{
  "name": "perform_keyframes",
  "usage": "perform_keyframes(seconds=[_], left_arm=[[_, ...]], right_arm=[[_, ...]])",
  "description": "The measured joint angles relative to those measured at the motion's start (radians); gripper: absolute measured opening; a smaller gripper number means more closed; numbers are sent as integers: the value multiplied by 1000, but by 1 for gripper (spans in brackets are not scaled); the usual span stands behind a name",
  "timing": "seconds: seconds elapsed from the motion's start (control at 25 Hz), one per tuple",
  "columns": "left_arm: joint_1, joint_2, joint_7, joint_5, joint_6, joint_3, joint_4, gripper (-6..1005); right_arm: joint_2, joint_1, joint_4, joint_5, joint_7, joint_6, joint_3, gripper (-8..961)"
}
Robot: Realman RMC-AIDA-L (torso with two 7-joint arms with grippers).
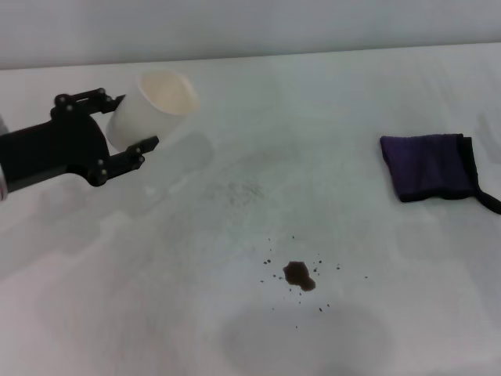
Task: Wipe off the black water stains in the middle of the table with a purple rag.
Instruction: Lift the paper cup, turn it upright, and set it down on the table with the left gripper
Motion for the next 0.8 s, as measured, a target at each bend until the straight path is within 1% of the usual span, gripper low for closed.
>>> perform_keyframes(seconds=[0.12, 0.16, 0.2, 0.32, 0.48, 0.68, 0.8], left_arm=[[27, -1, 62, -125, -13, 4, -77, 627], [48, -3, 100, -193, -32, 5, -119, 621], [48, -3, 100, -193, -32, 5, -119, 619], [85, -6, 174, -308, -62, 5, -185, 612], [110, -6, 263, -459, -102, 4, -325, 605], [138, -6, 351, -587, -126, -3, -454, 598], [143, -7, 388, -661, -142, -3, -530, 599]], right_arm=[[-1, 2, 3, 0, -3, 0, 0, 857], [-1, 2, 5, 0, -3, 0, 0, 857], [-1, 2, 7, 0, -3, 0, 0, 858], [-1, 2, 12, 1, -3, 2, 0, 858], [-2, -4, 12, 4, -6, 22, 2, 858], [-3, -4, 15, 7, -7, 27, 6, 858], [-4, -3, 22, 7, -7, 35, 6, 858]])
